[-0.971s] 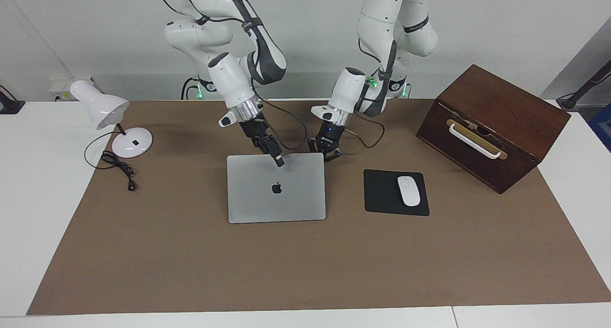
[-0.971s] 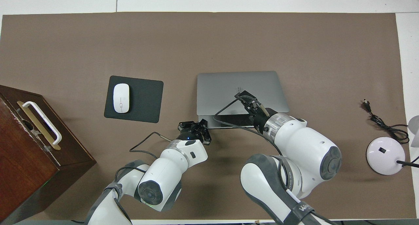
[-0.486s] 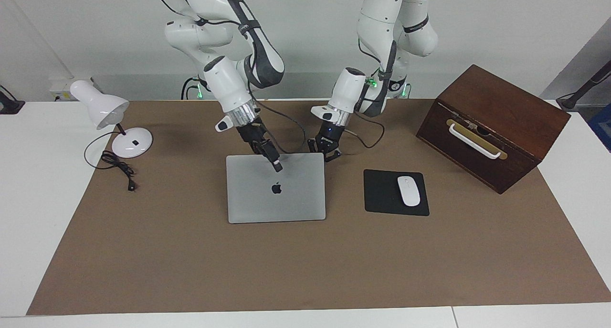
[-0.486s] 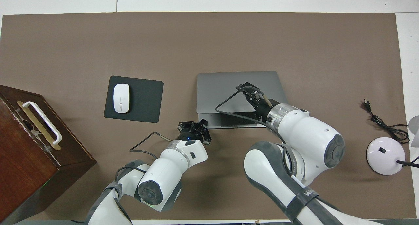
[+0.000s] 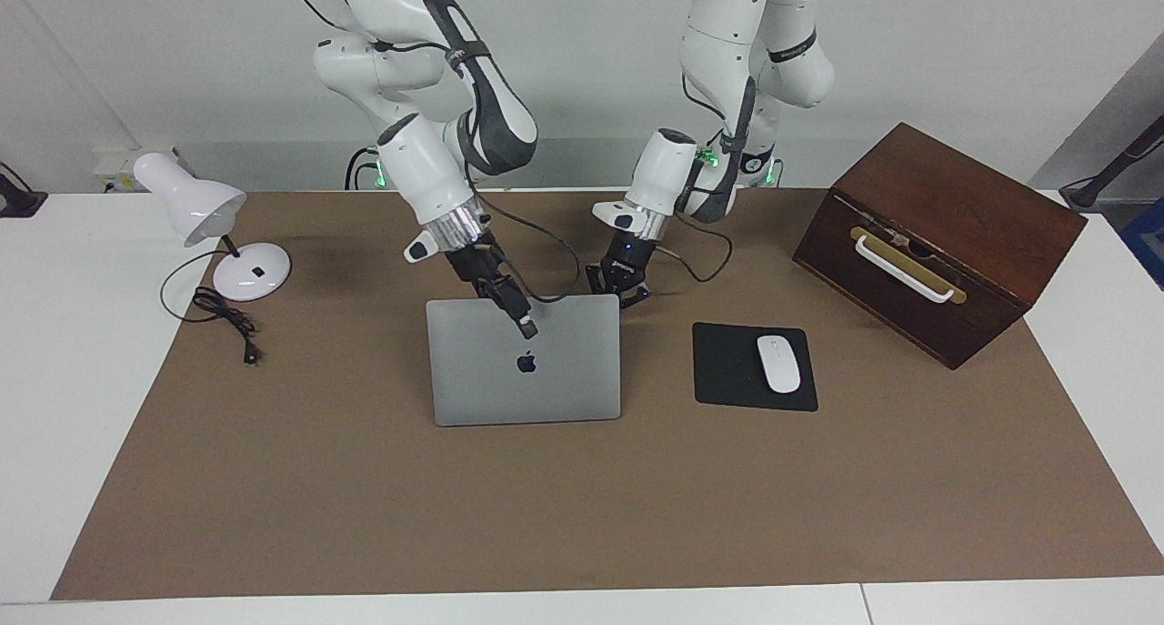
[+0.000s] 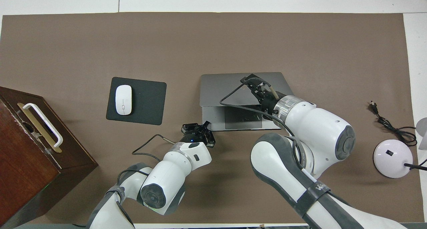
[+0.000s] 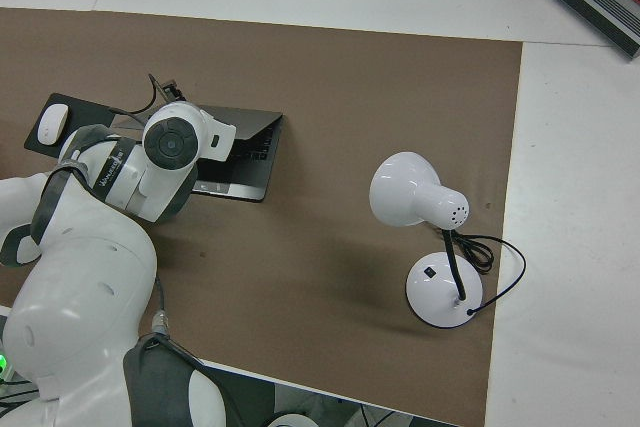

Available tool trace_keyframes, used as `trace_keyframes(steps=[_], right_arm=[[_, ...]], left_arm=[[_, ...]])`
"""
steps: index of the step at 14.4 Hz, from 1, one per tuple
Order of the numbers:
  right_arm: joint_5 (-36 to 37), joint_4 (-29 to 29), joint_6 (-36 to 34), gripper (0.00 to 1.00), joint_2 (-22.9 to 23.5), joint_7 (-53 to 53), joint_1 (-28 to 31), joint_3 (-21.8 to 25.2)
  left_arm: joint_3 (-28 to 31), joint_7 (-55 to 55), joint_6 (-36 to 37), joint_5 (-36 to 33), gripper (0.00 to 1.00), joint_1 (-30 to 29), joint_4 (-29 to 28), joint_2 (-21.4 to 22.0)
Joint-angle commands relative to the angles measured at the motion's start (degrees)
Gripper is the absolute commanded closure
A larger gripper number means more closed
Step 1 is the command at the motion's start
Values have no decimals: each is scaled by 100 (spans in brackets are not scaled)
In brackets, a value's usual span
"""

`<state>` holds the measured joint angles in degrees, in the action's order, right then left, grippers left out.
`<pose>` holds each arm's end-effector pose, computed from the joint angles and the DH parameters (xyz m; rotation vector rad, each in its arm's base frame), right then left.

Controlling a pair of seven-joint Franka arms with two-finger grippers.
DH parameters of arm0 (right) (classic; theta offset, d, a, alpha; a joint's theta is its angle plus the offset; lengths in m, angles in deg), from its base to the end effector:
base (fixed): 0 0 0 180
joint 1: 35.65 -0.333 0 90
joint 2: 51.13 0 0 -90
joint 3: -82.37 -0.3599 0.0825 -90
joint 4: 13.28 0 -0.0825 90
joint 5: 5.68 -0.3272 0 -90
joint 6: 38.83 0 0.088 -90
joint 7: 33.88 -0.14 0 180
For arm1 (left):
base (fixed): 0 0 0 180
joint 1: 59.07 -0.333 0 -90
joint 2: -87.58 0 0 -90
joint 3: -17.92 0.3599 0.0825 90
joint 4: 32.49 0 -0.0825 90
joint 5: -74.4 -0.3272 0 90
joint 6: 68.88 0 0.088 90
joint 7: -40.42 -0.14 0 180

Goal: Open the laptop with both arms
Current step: 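Lift the laptop lid upward with the right gripper, then push the lid farther open with the right gripper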

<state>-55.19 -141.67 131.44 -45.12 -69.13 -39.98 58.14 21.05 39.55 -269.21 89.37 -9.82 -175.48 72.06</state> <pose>0.5070 0.2149 0.4375 -2.1849 1.1162 -0.3165 0.3891 -0.3573 0.3369 2.6121 -0.7344 0.9567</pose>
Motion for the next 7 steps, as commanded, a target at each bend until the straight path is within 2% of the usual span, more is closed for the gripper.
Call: trace_keyframes(steps=[1,4,7], right_arm=[[-129,428,-362,2,217,256,55,-11],[20,587,-758,2,226,238,82,24],[520,832,-1153,1,296,38,82,199]], left_arm=[[82,-18,-49,138,100,50,149,-372],[82,-18,-49,138,100,50,140,-372],[82,-9,-41,138,100,50,140,-372]])
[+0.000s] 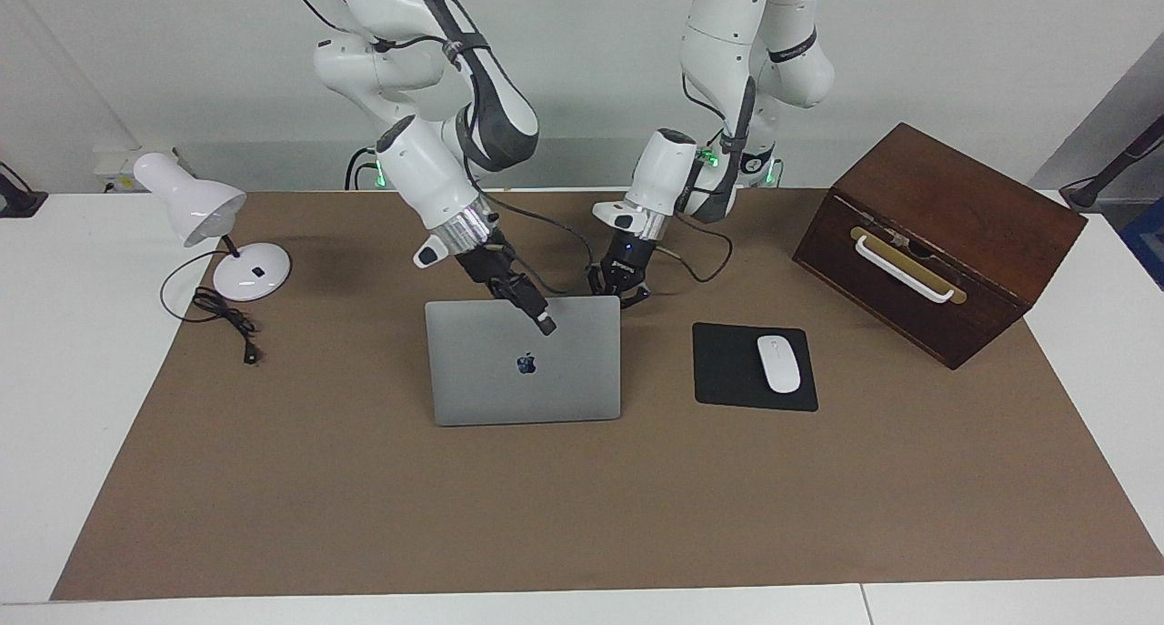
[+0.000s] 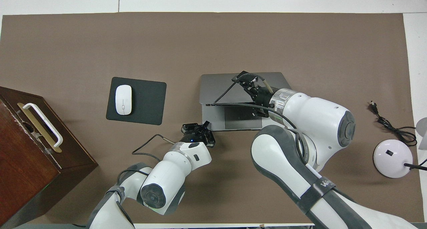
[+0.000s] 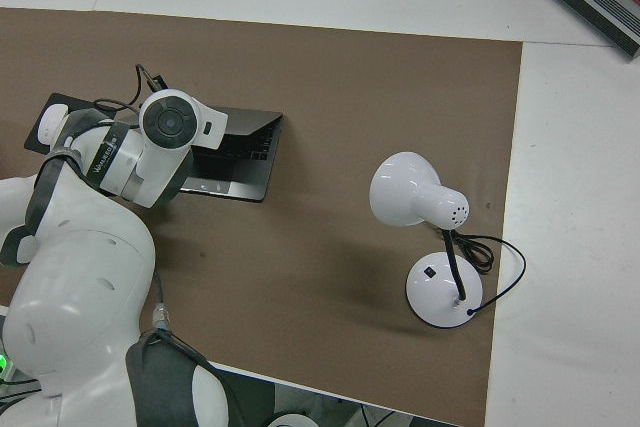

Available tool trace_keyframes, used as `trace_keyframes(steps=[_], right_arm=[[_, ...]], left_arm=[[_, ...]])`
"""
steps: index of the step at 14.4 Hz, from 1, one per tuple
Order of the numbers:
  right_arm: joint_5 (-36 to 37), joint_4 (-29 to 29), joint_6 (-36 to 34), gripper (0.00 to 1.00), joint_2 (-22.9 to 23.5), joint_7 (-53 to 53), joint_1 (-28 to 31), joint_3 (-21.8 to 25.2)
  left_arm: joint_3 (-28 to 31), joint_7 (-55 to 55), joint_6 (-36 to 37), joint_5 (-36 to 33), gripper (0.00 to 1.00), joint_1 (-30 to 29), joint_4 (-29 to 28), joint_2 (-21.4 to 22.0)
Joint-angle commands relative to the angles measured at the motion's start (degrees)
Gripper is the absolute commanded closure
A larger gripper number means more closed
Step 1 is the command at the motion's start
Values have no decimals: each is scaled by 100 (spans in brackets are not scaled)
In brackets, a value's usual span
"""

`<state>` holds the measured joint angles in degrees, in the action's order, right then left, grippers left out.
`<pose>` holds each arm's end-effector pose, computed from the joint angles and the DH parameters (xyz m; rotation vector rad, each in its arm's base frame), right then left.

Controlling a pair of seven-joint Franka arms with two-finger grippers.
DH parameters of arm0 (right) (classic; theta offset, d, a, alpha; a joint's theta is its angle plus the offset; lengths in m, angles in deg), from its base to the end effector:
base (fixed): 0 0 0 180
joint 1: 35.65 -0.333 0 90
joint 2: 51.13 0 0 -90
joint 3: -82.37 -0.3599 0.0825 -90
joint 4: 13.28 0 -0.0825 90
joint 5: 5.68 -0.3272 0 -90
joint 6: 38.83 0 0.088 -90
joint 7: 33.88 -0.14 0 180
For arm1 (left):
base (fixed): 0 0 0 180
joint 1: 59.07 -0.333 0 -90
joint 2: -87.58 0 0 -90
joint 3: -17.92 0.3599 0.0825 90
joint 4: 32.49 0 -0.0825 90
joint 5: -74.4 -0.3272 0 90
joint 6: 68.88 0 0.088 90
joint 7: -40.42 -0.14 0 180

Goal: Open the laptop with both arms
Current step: 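Push the lid farther open with the right gripper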

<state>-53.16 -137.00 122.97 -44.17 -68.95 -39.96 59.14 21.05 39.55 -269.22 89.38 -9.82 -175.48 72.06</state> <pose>0.5183 0.2291 0.4494 -2.2174 1.0362 -0.2062 0.3891 -0.3573 0.3369 2.6120 -0.7341 0.9569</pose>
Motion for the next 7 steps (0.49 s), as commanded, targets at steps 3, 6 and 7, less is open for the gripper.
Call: trace_keyframes(steps=[3,6,7], right_arm=[[1229,760,-746,1,341,-631,80,266],[1530,1182,-1141,1,507,-782,97,416],[1600,1340,-1282,1,552,-782,97,477]], left_arm=[[82,-10,-49,138,100,50,140,-381],[82,-10,-49,138,100,50,140,-381],[82,-10,-49,138,100,50,140,-381]])
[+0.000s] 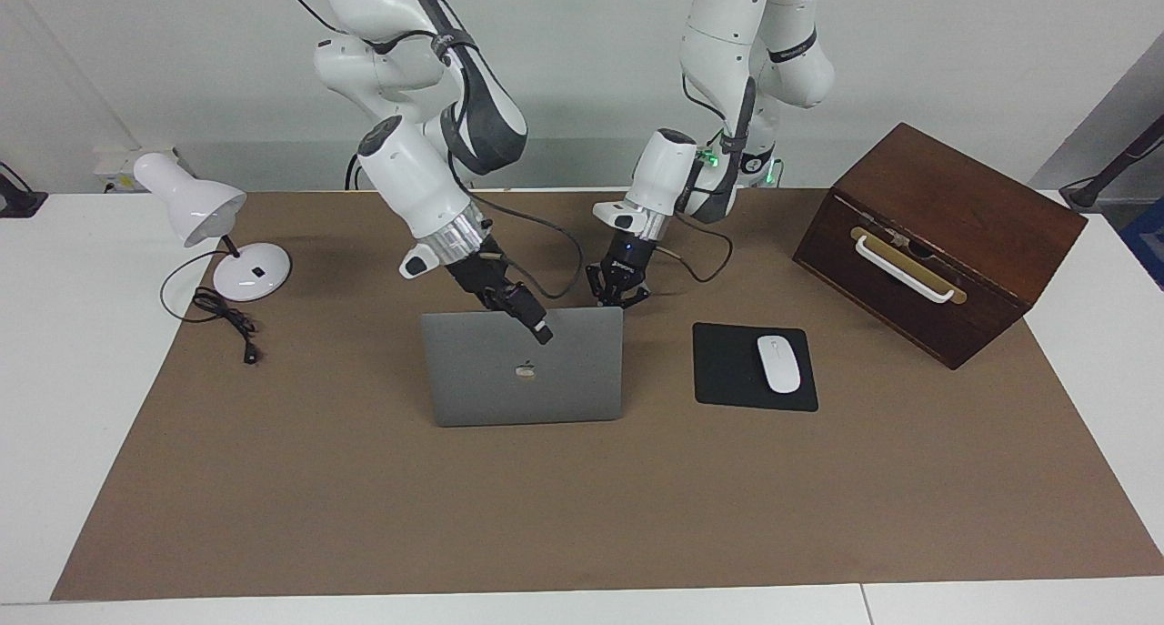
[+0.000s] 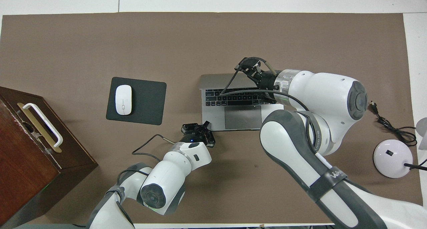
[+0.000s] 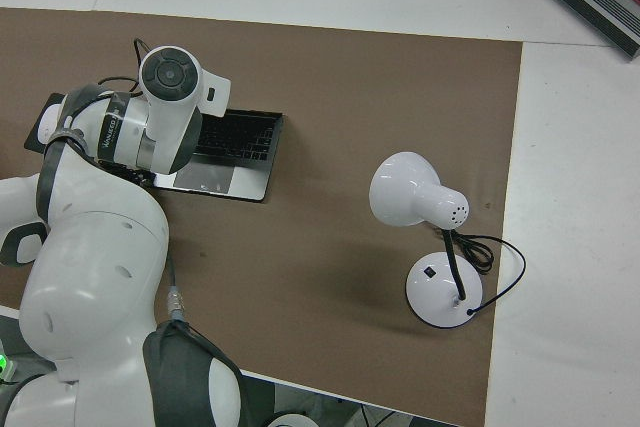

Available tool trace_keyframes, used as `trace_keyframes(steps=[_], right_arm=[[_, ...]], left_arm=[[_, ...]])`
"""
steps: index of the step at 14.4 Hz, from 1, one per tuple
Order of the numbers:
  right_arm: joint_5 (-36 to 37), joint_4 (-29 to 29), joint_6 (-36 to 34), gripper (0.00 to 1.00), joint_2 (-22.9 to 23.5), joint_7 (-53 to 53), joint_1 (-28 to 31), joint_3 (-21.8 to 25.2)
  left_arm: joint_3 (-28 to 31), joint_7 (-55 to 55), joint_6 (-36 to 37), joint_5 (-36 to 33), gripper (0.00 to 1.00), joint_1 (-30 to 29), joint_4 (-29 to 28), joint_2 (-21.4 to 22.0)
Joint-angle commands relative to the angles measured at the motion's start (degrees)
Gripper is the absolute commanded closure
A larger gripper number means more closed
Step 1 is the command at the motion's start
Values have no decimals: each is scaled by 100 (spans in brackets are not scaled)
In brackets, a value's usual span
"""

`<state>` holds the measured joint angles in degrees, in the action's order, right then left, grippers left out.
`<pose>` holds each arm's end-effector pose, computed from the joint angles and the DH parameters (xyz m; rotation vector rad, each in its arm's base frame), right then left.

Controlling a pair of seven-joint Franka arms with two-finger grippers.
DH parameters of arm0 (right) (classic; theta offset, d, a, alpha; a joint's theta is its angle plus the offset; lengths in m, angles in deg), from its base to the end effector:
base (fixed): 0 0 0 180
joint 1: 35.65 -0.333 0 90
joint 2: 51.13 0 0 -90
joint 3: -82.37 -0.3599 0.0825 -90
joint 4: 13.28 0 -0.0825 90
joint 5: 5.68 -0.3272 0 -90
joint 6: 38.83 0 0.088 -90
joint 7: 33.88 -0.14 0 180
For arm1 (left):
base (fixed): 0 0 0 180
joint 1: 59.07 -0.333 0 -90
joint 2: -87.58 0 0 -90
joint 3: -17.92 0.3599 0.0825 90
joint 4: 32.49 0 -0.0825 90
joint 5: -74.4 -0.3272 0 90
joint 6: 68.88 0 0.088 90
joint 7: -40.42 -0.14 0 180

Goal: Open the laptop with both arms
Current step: 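Push the lid farther open with the right gripper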

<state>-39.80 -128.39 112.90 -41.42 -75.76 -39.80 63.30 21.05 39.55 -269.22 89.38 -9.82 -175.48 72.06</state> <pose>0.5553 0.2201 0.4730 -2.3126 0.9870 -0.1781 0.3891 -0.3573 0.3369 2.6120 -0.7341 0.9569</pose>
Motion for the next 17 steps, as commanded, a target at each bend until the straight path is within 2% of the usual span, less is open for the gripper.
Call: trace_keyframes(steps=[1,11,17], right_arm=[[369,603,-424,1,321,-101,81,88],[889,1298,-961,1,593,-66,125,255],[1117,1614,-1014,1,804,-66,133,273]], left_arm=[[82,-10,-40,137,100,50,131,-381],[82,-10,-40,137,100,50,131,-381],[82,-10,-49,137,100,50,131,-381]])
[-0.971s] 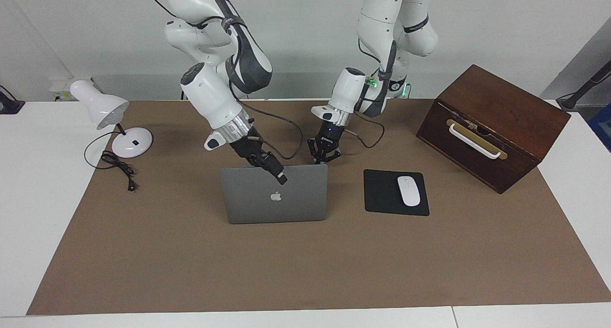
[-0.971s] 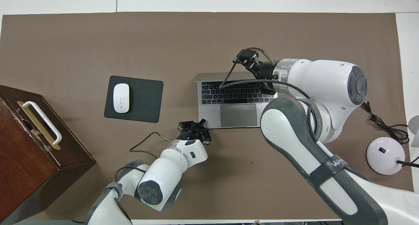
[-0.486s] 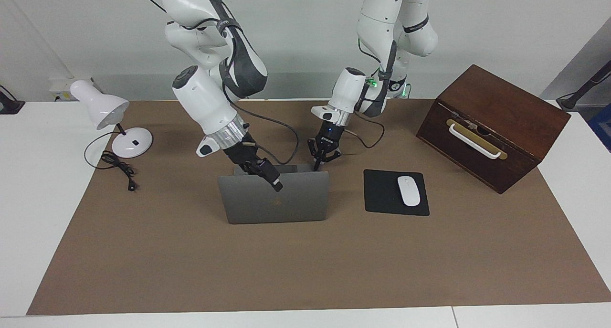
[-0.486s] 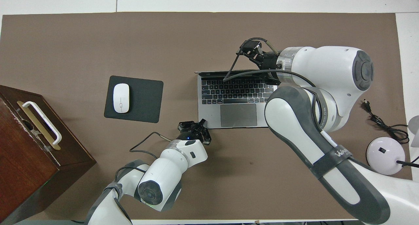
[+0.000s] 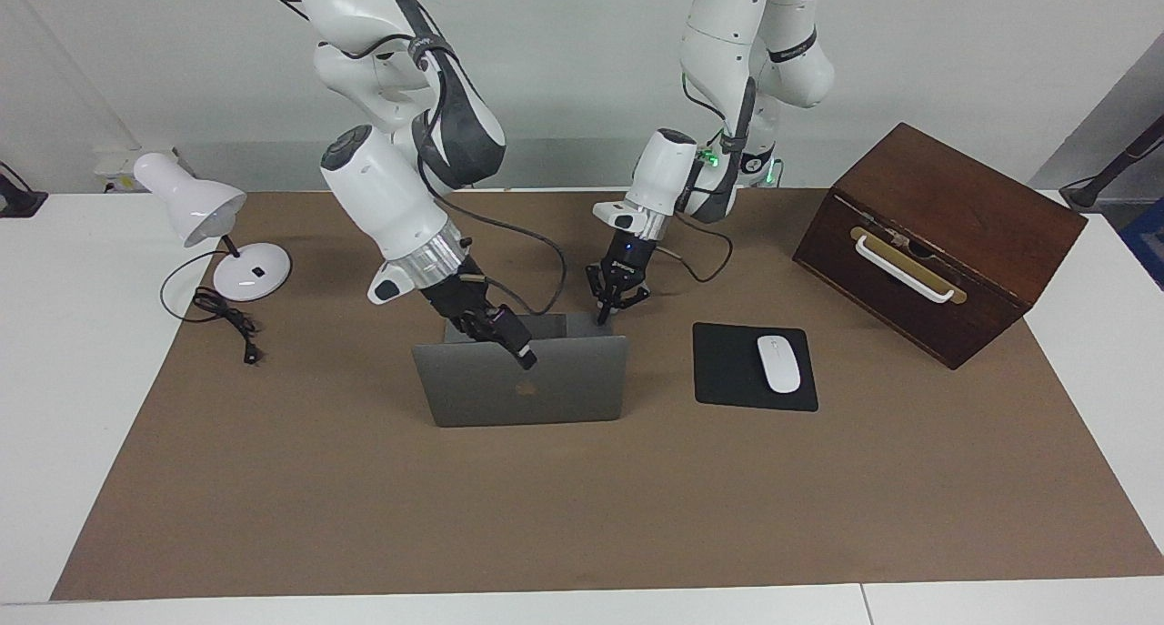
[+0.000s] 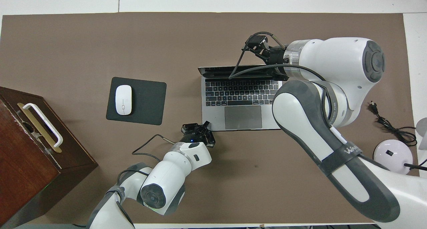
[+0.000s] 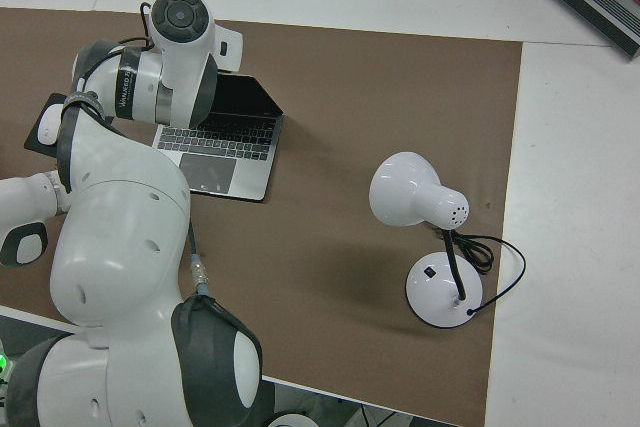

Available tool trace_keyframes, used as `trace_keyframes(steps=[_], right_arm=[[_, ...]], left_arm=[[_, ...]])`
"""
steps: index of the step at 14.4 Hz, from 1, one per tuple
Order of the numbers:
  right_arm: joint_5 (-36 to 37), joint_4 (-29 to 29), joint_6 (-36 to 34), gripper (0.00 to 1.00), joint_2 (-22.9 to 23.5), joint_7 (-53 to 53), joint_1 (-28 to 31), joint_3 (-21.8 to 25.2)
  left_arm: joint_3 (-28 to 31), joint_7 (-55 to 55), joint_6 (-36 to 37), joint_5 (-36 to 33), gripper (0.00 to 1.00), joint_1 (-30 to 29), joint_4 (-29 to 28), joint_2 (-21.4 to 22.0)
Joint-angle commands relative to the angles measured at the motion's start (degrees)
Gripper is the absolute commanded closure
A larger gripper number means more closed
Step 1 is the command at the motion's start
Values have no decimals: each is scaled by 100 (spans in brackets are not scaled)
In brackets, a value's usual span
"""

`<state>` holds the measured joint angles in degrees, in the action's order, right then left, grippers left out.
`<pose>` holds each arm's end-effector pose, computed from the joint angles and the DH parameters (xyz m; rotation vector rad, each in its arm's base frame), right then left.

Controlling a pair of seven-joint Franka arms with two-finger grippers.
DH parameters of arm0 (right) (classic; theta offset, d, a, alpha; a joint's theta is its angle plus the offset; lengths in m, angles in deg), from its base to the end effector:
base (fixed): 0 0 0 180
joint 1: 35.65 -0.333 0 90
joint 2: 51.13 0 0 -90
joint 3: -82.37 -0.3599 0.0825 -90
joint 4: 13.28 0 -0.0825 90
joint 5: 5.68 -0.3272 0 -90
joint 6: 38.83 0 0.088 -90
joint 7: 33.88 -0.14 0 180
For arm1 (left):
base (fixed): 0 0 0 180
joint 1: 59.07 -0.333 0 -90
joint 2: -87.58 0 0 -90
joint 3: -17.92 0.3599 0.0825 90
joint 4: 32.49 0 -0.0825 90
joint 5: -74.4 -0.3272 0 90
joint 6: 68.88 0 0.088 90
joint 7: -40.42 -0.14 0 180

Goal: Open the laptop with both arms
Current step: 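Push the lid farther open with the right gripper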

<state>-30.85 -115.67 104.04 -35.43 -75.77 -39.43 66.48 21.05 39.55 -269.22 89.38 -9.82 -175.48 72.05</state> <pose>0.6085 0.2047 0.4933 -2.4066 0.8910 -0.2081 0.3891 -0.3573 0.3368 2.6122 -0.7341 0.9567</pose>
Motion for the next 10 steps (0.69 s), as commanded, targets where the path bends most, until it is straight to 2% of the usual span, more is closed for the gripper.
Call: trace_keyframes(steps=[1,10], right_arm=[[258,368,-163,0,241,-65,97,-46],[469,667,-190,0,478,-39,97,-55]], left_arm=[[82,-10,-49,137,100,50,131,-381],[82,-10,-49,137,100,50,131,-381]])
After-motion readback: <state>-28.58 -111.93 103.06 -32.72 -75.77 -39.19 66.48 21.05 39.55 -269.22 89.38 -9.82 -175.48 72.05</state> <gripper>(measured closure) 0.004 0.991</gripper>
